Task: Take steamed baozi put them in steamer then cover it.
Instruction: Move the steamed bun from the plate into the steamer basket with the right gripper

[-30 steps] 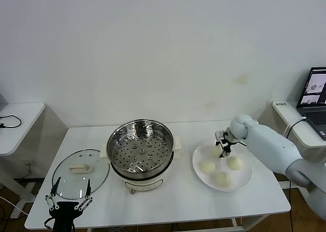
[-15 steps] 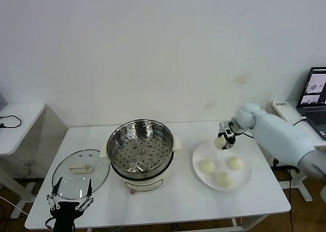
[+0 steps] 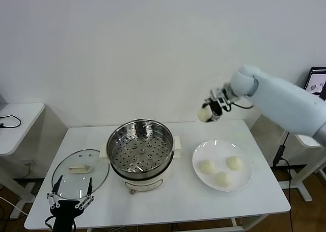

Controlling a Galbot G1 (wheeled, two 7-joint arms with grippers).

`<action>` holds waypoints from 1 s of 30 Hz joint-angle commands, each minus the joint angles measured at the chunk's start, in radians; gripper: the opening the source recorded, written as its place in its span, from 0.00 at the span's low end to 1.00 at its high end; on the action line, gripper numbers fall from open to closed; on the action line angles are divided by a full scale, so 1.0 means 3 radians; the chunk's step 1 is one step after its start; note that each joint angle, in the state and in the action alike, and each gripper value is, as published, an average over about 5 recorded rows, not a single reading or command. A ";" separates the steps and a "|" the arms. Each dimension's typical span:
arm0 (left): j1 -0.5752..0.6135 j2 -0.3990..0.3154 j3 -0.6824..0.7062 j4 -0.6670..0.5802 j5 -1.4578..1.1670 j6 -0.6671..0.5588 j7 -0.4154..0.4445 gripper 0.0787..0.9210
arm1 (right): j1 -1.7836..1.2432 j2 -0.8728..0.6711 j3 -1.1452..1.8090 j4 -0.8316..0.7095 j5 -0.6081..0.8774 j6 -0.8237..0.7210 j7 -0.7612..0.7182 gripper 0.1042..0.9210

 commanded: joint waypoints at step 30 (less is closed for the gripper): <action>-0.0014 -0.0129 -0.0115 -0.0015 -0.0030 0.0004 -0.0002 0.88 | -0.0314 0.1974 -0.0675 -0.1086 -0.1531 0.1994 0.0571 0.64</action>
